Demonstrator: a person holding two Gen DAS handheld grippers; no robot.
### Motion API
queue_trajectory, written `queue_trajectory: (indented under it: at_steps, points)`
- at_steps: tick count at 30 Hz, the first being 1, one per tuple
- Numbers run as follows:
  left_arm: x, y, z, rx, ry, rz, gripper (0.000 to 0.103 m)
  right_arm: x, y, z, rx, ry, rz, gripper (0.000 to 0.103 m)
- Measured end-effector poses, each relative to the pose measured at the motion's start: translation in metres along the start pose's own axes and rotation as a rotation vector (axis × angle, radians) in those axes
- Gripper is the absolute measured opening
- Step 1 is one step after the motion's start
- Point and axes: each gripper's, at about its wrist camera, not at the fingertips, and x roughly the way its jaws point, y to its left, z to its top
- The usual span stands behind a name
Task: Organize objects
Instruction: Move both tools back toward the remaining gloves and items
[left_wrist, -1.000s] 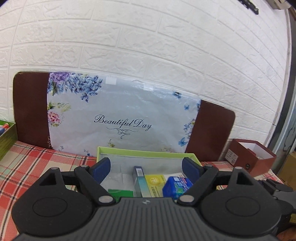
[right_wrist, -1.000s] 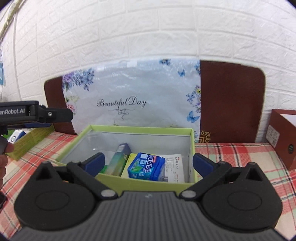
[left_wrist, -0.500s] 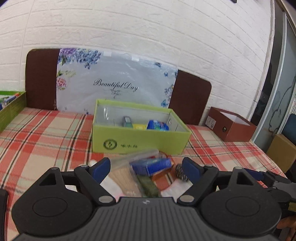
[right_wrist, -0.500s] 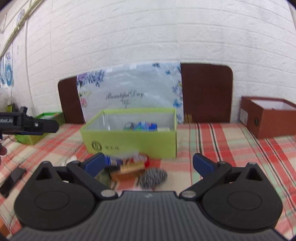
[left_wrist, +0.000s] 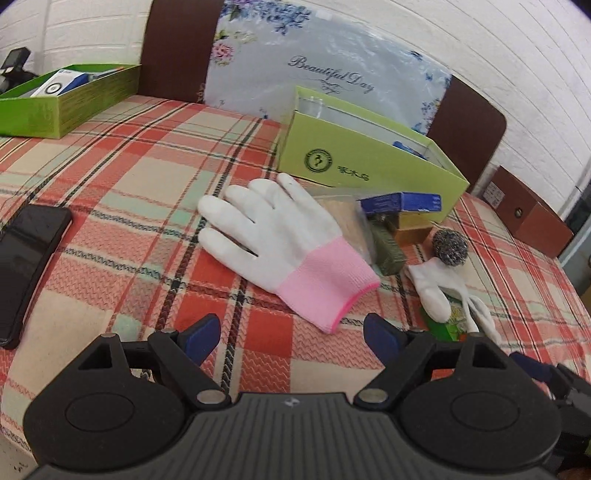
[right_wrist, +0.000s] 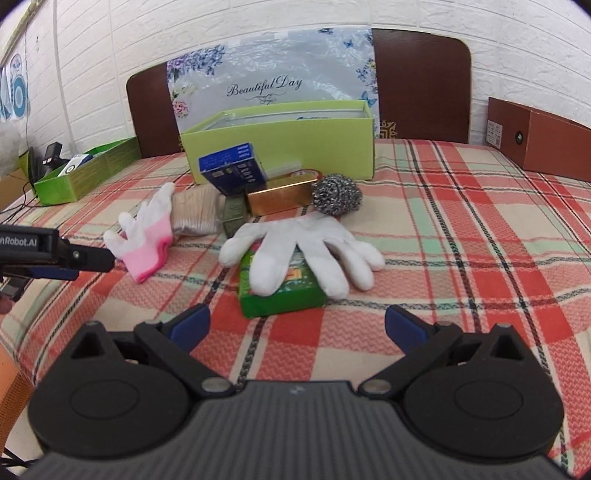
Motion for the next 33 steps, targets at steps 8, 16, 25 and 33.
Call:
queue_trajectory:
  at_steps: [8,16,25,33]
  points:
    - [0.028,-0.009,0.025,-0.145,-0.011,-0.016,0.088,0.016,0.004,0.004,0.006,0.009,0.003,0.094]
    - [0.061,-0.008,0.03,-0.176,0.0,0.038,0.044,0.011,-0.001,-0.001,0.022,0.013,-0.008,0.093]
    - [0.023,0.031,0.009,-0.079,0.099,-0.039,0.0,0.022,0.002,0.004,-0.005,0.009,0.006,0.091]
    - [0.011,0.04,0.014,-0.315,0.012,-0.026,0.07,0.043,0.009,0.017,-0.055,0.017,0.009,0.061]
